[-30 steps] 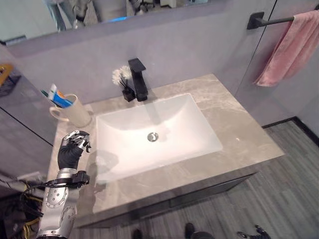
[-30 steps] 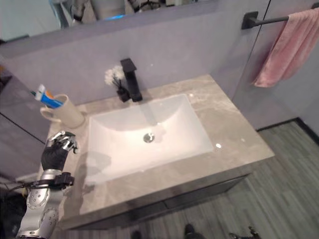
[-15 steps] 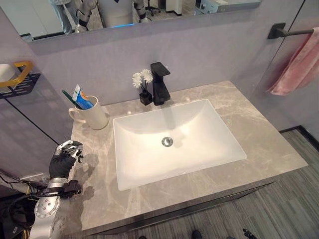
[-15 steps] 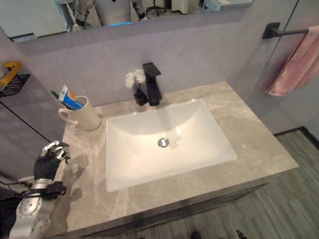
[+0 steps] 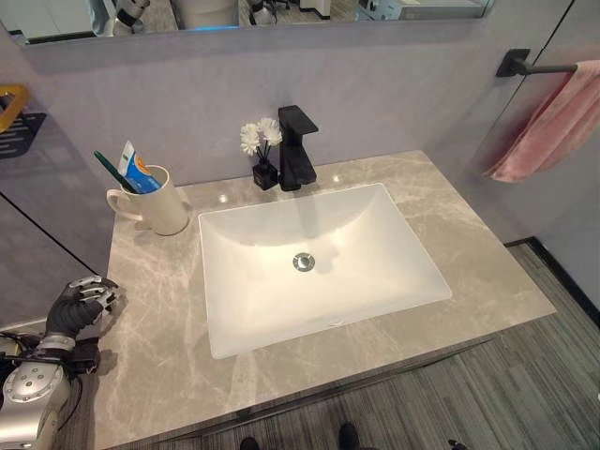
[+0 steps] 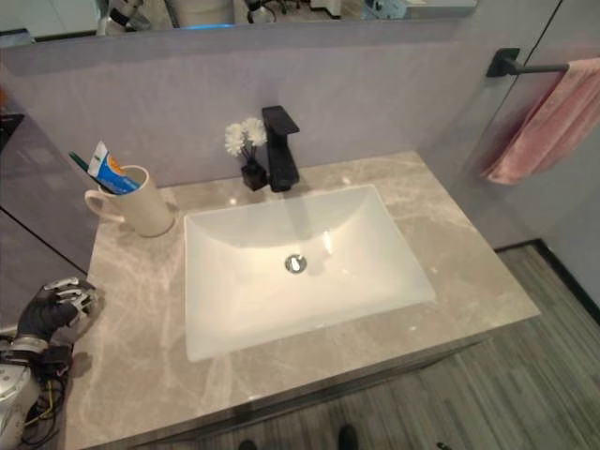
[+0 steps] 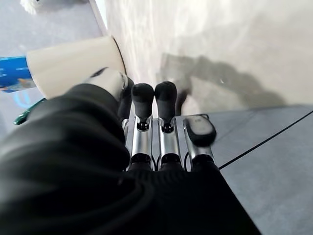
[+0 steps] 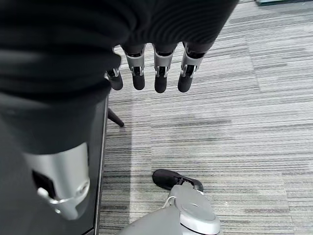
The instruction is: Put brush and paste in cup on sink, flatten towel.
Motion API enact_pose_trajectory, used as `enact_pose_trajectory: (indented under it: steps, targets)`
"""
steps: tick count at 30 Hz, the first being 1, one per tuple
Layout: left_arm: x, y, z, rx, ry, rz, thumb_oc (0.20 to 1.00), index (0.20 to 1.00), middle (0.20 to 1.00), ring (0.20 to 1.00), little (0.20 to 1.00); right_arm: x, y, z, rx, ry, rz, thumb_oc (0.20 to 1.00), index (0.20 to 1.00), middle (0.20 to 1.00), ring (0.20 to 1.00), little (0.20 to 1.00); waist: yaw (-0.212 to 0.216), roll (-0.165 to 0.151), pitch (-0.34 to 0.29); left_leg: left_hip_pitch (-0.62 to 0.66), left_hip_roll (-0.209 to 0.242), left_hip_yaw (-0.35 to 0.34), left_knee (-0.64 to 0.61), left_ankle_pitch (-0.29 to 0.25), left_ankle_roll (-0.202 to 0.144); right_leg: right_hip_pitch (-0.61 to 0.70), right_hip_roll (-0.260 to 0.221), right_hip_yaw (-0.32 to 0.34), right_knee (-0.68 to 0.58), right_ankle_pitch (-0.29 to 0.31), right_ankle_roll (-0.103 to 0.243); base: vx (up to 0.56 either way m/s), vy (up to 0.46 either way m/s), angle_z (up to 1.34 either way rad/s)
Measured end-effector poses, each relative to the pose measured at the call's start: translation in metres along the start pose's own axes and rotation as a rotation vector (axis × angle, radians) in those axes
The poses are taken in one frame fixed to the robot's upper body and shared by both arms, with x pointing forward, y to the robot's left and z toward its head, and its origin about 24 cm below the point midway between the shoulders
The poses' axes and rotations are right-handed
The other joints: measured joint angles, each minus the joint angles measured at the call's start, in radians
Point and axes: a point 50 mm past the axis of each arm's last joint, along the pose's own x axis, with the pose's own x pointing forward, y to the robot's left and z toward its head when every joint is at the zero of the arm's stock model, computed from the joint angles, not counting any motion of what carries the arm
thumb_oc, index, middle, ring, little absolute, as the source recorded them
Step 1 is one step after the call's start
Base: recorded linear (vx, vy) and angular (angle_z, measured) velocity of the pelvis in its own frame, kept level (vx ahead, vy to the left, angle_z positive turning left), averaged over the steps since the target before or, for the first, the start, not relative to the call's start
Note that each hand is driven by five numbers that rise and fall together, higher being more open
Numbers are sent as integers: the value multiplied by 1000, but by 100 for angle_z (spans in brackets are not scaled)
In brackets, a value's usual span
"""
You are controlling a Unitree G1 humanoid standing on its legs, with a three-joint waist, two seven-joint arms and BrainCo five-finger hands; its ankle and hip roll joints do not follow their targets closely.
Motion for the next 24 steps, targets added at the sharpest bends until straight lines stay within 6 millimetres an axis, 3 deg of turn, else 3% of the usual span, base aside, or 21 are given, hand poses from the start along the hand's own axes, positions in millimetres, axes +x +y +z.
enact_pose_trajectory:
  steps: [3,8,11,14,19,24]
  targets:
    - [6,4,8,-1,-28,36,200,200,200,200,200,0,2,3,2,-16,9,1000,1000,1000,1000,1000,-2,-1,26,-6,5,4,0,2,-1,-9,5,2,0,2,0,6,-38,-3]
    - [8,5,16,13,-54,47,200,200,200,200,200,-4,1,-22,7,90,0,1000,1000,1000,1000,1000,0,-1,53,0,5,3,0,3,-2,1,5,2,0,2,0,59,-27,0]
    - [8,4,15,14,-52,44,200,200,200,200,200,-3,1,-16,6,67,2,1000,1000,1000,1000,1000,0,-1,52,13,4,4,0,3,-2,11,4,3,0,2,0,16,-4,0]
    - [9,0,19,27,-71,23,200,200,200,200,200,-1,2,-8,8,31,3,1000,1000,1000,1000,1000,0,1,38,15,5,6,0,3,-2,12,3,5,0,3,-1,12,-5,-1]
    - [14,-14,38,19,-161,-18,200,200,200,200,200,-2,2,-12,8,47,3,1000,1000,1000,1000,1000,-18,17,-5,18,7,16,0,3,-2,12,4,18,0,6,-3,42,-11,-7]
    - [10,-13,30,63,-130,-24,200,200,200,200,200,-2,2,-12,-1,46,4,1000,1000,1000,1000,1000,-22,36,-19,25,10,30,-5,3,-2,8,10,26,-8,9,-3,-6,-8,-8]
